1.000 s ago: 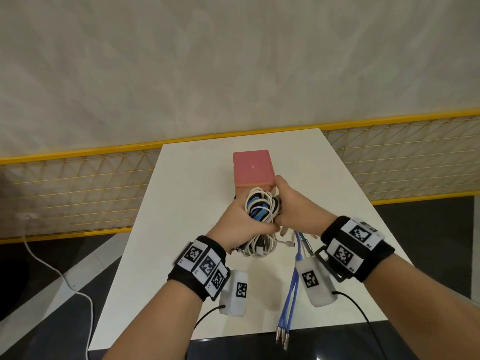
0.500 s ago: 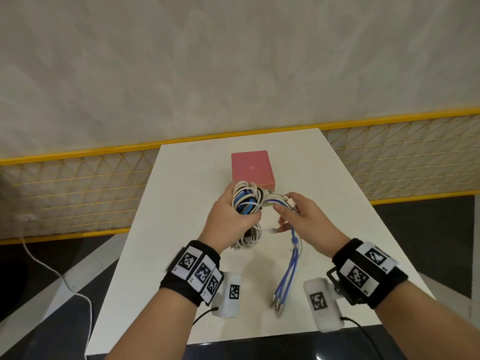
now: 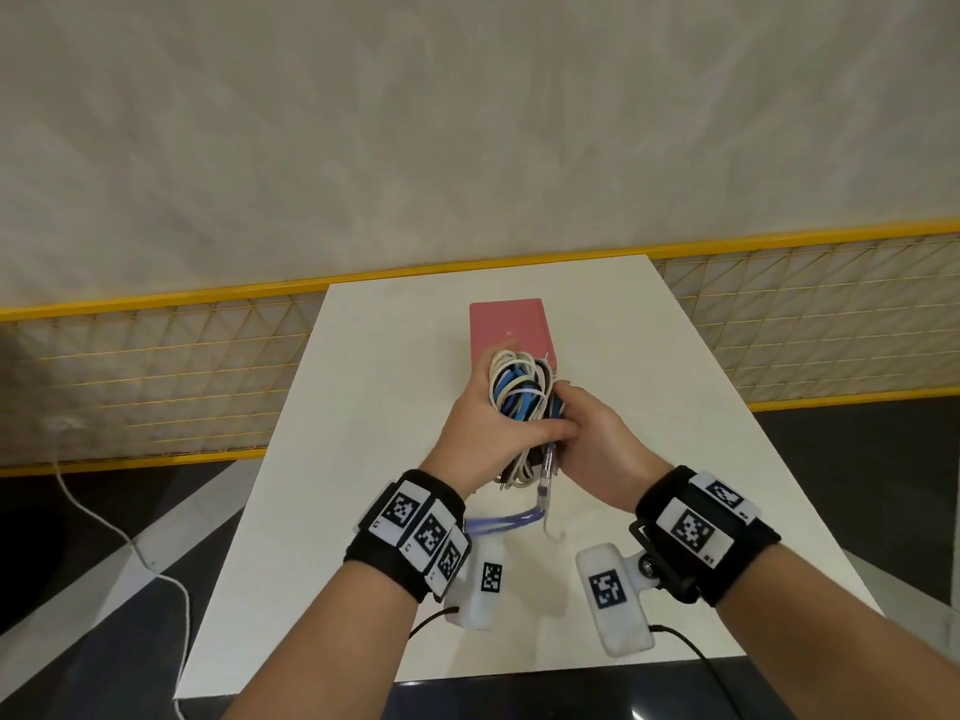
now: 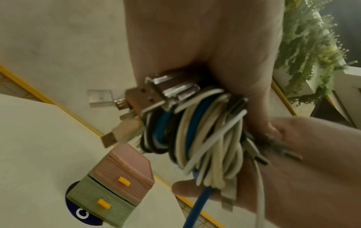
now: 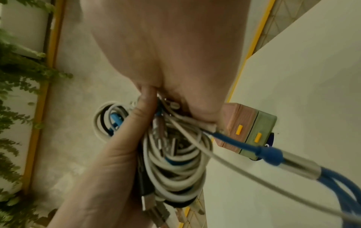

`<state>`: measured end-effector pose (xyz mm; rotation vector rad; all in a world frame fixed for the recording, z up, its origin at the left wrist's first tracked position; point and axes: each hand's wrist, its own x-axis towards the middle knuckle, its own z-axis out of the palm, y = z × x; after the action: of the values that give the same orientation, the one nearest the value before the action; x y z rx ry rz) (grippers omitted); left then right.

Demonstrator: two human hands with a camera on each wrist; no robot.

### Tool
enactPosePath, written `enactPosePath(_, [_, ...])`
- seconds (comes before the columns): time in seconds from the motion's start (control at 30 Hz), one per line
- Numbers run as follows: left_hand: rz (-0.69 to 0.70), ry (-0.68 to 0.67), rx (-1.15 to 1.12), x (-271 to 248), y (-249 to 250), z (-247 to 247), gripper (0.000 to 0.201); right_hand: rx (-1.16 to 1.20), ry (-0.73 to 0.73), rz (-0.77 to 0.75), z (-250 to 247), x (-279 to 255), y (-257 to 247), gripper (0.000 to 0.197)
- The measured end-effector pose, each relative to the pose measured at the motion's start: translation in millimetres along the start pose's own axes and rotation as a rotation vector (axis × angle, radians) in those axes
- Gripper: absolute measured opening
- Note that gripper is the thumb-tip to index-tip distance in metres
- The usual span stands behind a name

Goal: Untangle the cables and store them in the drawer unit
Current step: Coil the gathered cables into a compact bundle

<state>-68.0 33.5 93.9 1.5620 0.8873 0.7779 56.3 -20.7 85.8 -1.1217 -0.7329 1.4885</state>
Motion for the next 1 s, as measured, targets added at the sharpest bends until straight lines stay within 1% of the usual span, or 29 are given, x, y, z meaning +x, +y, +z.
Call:
enactPosePath(0.07, [-0.061,-0.029,-0.008,5,-1,-1,0.103,0.05,-0.041,0.011,-3,-9,-4,0.047])
enactPosePath(0.1, [-0.088,-0.041,-0.022,7,-1,-2,0.107,0.075,-0.061,0.001,-5,-8,-4,0.047])
enactPosePath(0.13, [-0.108,-0.037,-0.04,8,-2,-5,0.108,0.087,-0.123,-0.042,-12,-13,-5,0.047])
enactPosePath(0.17, [-0.109,-0.046,-0.042,7,4,-4,0.105,0.119,-0.185,-0.078,-10,-8,-4,0.049])
enactPosePath(0.2, [-0.094,-0.047,-0.04,3,16,1,0.094,0.11,-0.235,-0.067,-4,0,-6,0.054])
enactPosePath(0.23, [-0.053,-0.033,-0.027,-1,27,8,0.083,-0.041,-0.27,-0.07,-22,12,-6,0.063])
enactPosePath(0.27, [0.007,-0.048,0.002,-8,42,22,0.071,-0.136,-0.106,-0.198,-64,71,49,0.078])
enactPosePath(0.3, [0.034,-0.035,0.045,-27,67,28,0.06,-0.171,-0.05,-0.325,-92,131,105,0.095])
enactPosePath(0.33, [0.019,0.05,0.04,-36,78,28,0.053,-0.209,-0.009,-0.414,-106,161,134,0.104])
enactPosePath(0.37, [-0.002,0.074,-0.021,-38,74,30,0.049,-0.242,-0.023,-0.447,-113,164,141,0.102])
enactPosePath(0.4, [-0.017,0.054,-0.147,-34,56,35,0.046,-0.332,-0.031,-0.435,-108,138,124,0.089])
enactPosePath(0.43, [-0.104,0.107,-0.26,-16,28,31,0.042,-0.42,-0.06,-0.34,-85,74,74,0.075])
enactPosePath(0.47, [-0.167,0.153,-0.292,-6,17,18,0.037,-0.468,-0.177,-0.262,-37,7,16,0.07])
enactPosePath(0.5, [-0.193,0.177,-0.305,-3,11,10,0.033,-0.461,-0.2,-0.091,-26,0,-7,0.076])
enactPosePath(0.53, [-0.215,0.215,-0.324,0,8,4,0.03,-0.547,-0.183,-0.101,-34,-10,-12,0.086])
enactPosePath(0.57, [-0.217,0.237,-0.335,2,5,-1,0.027,-0.604,-0.174,-0.094,-39,-17,-11,0.091])
enactPosePath(0.6, [-0.205,0.25,-0.344,3,7,-3,0.023,-0.655,-0.146,-0.048,-38,-16,-4,0.09])
enactPosePath(0.63, [-0.189,0.261,-0.344,5,8,-8,0.019,-0.748,-0.161,-0.034,-42,-17,4,0.082])
enactPosePath(0.67, [-0.177,0.278,-0.342,6,10,-11,0.017,-0.824,-0.204,-0.035,-46,-13,18,0.067])
enactPosePath(0.7, [-0.165,0.295,-0.339,7,10,-16,0.018,-0.889,-0.225,-0.028,-51,-12,30,0.047])
enactPosePath(0.73, [-0.16,0.306,-0.339,8,8,-20,0.02,-0.931,-0.217,-0.019,-57,-13,36,0.029])
enactPosePath(0.77, [-0.157,0.313,-0.33,8,7,-23,0.021,-0.95,-0.191,0.001,-61,-15,37,0.019])
enactPosePath(0.83, [-0.152,0.317,-0.324,6,6,-28,0.021,-0.984,-0.122,0.002,-70,-16,36,0.015])
enactPosePath(0.87, [-0.149,0.317,-0.322,6,4,-31,0.02,-1.005,-0.095,-0.022,-74,-16,35,0.014])
enactPosePath(0.93, [-0.146,0.307,-0.302,4,1,-35,0.021,-1.071,-0.043,-0.115,-81,-13,28,0.017])
enactPosePath(1.0, [-0.142,0.278,-0.252,1,-2,-38,0.023,-1.208,0.035,-0.244,-87,-6,22,0.02])
